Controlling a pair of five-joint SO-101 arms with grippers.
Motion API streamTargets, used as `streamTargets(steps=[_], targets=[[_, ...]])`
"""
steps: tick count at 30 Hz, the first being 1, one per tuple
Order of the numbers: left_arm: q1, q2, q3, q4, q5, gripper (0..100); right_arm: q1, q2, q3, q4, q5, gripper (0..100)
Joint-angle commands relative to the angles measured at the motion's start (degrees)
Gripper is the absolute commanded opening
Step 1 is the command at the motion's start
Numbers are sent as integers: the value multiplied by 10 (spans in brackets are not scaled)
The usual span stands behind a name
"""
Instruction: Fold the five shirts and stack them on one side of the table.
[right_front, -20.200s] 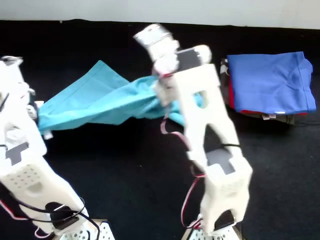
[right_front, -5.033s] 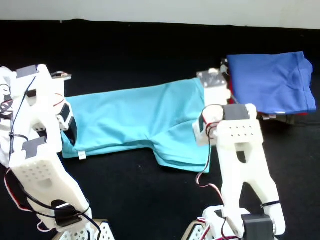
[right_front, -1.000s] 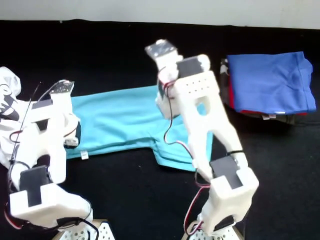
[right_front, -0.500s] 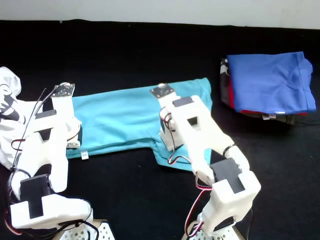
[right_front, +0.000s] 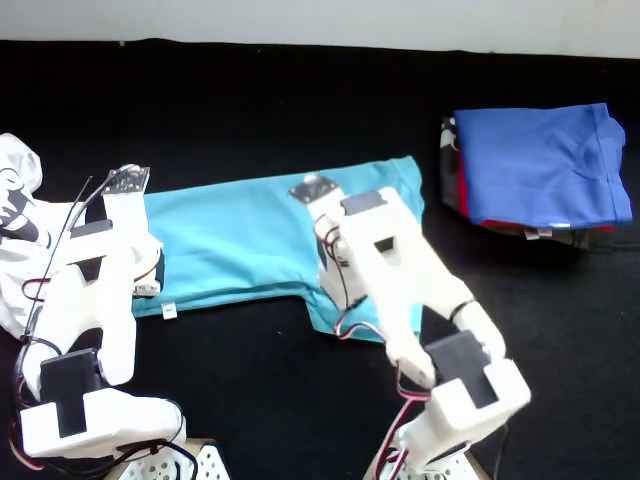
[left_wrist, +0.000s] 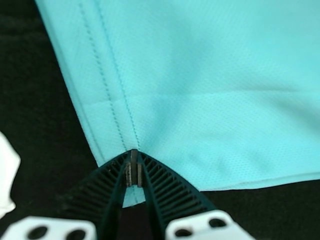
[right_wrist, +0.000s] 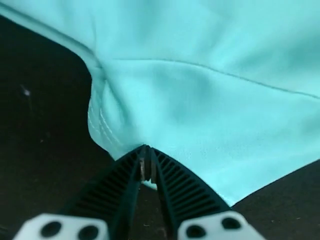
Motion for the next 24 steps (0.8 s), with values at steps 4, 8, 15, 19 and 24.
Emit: streamTargets(steps=[4,8,15,19,24], targets=[[7,1,3,-8,3,9,-29,-38,-20,-71,3,7],[7,1,3,-8,3,9,-61,-7,7,-97,3,7],[7,1,3,-8,3,9,-80,23,3,-44,4,7],[7,1,3,-8,3,9,-78,24,7,-13,6,7],[7,1,2,-8,3,8,-79,22,3,7,6,7]])
